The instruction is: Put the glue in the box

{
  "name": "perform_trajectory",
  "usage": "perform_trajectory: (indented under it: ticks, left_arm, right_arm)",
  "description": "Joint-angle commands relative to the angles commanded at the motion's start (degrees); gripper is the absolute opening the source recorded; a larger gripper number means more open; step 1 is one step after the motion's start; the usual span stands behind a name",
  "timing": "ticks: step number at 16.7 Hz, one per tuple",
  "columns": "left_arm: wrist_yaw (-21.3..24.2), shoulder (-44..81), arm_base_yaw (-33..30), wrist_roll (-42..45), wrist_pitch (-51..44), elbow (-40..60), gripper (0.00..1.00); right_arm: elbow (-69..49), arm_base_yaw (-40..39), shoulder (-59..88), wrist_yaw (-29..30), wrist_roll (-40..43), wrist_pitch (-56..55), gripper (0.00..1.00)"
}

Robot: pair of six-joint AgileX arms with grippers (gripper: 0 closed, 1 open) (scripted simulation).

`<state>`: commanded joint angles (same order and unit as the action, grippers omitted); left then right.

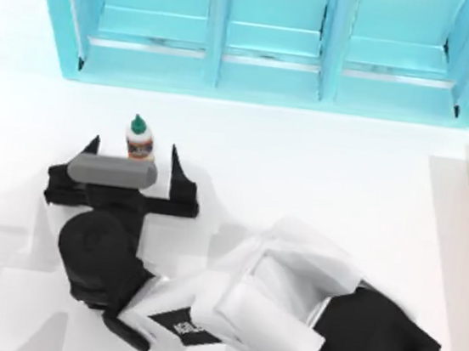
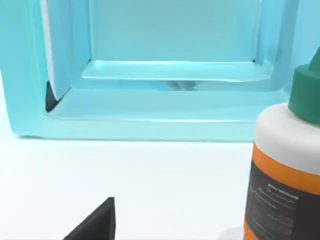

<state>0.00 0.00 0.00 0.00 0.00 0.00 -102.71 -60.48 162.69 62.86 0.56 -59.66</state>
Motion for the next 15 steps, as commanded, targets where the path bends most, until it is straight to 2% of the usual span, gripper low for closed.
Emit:
perform_trajectory:
  ticks: [3, 7, 15]
  left_arm:
    - [0.0, 0.0, 0.0, 0.0, 0.0, 0.0, 1.0]
    - [0.0, 0.0, 0.0, 0.0, 0.0, 0.0, 1.0]
    - [0.0, 0.0, 0.0, 0.0, 0.0, 0.0, 1.0]
  right_arm:
    - [-3.7, 2.5, 1.5, -2.4, 0.1, 2.3, 1.0]
    - [-3.8, 2.5, 1.5, -2.5, 0.1, 2.3, 1.0]
    - [-3.8, 2.5, 1.5, -2.5, 0.1, 2.3, 0.4]
